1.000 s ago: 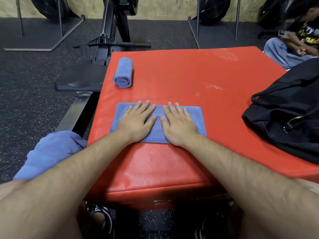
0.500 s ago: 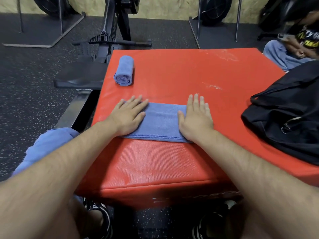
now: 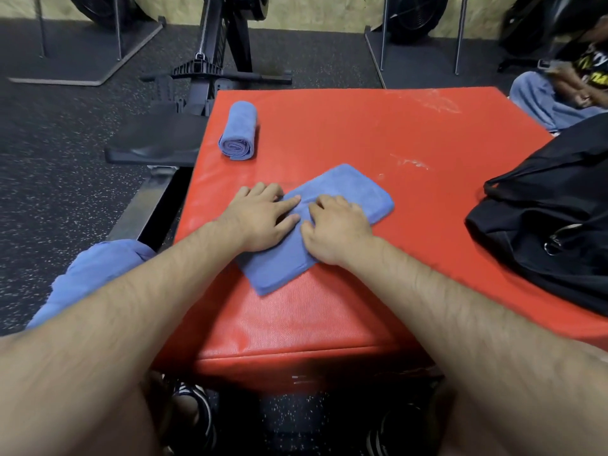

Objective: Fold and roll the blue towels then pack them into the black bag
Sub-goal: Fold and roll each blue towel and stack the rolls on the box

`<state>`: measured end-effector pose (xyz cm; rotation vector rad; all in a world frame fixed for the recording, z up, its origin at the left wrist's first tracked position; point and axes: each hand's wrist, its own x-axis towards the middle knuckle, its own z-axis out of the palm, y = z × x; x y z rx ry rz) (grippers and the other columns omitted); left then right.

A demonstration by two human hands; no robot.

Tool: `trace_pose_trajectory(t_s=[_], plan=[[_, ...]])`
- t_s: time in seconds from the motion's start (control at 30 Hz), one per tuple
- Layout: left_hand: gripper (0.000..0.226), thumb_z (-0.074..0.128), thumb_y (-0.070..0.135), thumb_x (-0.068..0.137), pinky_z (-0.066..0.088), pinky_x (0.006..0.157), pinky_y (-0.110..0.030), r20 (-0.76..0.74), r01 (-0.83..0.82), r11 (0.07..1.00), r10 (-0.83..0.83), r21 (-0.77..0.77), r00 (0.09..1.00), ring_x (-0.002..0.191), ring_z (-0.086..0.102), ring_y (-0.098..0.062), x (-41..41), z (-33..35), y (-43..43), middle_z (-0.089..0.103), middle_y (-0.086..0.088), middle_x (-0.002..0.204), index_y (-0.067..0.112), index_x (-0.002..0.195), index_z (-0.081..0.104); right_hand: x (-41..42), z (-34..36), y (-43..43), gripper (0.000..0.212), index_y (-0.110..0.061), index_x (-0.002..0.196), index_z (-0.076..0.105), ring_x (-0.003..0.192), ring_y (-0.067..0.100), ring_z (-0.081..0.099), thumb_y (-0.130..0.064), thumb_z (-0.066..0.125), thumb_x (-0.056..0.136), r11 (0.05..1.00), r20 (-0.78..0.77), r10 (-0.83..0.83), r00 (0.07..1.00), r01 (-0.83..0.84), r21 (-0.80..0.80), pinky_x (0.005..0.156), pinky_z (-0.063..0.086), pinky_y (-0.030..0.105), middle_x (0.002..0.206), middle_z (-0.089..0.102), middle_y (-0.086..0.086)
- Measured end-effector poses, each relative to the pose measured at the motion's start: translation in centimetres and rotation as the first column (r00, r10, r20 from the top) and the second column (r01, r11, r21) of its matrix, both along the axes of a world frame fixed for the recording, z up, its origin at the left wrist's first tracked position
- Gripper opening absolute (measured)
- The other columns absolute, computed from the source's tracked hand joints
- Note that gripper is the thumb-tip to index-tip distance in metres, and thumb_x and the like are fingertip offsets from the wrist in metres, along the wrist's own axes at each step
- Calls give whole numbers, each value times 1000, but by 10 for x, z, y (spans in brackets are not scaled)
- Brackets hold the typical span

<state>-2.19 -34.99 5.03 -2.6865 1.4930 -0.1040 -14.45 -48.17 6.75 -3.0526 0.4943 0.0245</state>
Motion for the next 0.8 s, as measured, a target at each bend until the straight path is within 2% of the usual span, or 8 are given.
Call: trace_pose_trajectory(t_s=[0.17,0.33,0.43,0.5,0.53,0.6,0.7,0.8], plan=[[54,27,58,98,38,83,-39,-46,-39,994,34,-100,998,103,47,-30,-16,5,12,55,-7,104,28,117,68,5,2,-32,48,-18,144,47,145,27,30,-38,38,101,989,-31,151,988,-151,-2,117,23,42,152,43,-3],[50,42,56,90,45,74,-42,91,146,951,-125,-271,988,93,48,-30,-38,-3,25,54,-6,105,16,90,71,-21,-1,-20,52,-23,148,41,138,31,33,-44,39,100,998,-15,55,998,-55,5,110,33,44,153,38,3],[52,41,52,94,45,97,-46,17,205,941,-208,-271,978,127,49,-33,-44,-14,27,52,-10,139,10,116,62,-41,-10,-8,59,-27,154,28,147,36,20,-52,32,101,996,-80,-40,996,46,81,116,27,49,162,21,9],[72,24,58,95,22,122,-41,-152,178,963,-211,-204,965,151,25,-21,-47,-21,30,32,-4,161,12,147,44,-49,-20,-5,66,-24,159,12,152,38,1,-55,24,102,994,-134,2,991,13,108,124,11,49,166,4,14],[79,15,61,94,9,125,-36,-219,153,975,-187,-164,958,154,12,-16,-49,-24,31,21,0,166,15,156,31,-51,-24,-5,68,-23,160,6,153,38,-6,-55,22,102,993,-131,26,991,-10,116,124,5,48,166,-2,16],[83,3,64,91,-3,124,-33,-246,111,987,-137,-115,960,154,0,-12,-53,-26,34,7,4,168,19,160,15,-50,-27,-5,67,-23,160,3,152,36,-12,-52,22,104,988,-108,44,993,-27,150,125,0,46,167,-6,13],[82,1,63,92,-3,125,-35,-205,40,996,-56,-81,977,155,-1,-14,-55,-25,37,3,2,168,18,160,10,-37,-25,-6,66,-25,161,4,153,33,-11,-51,24,104,984,-76,93,993,-81,157,125,1,45,167,-6,10],[68,17,52,104,-3,125,-36,-208,-11,999,1,-46,978,155,-2,-17,-49,-19,35,1,-1,168,15,160,9,-20,-21,-9,66,-25,161,4,153,33,-10,-52,23,104,981,-111,137,984,-119,151,125,1,44,167,-6,10]])
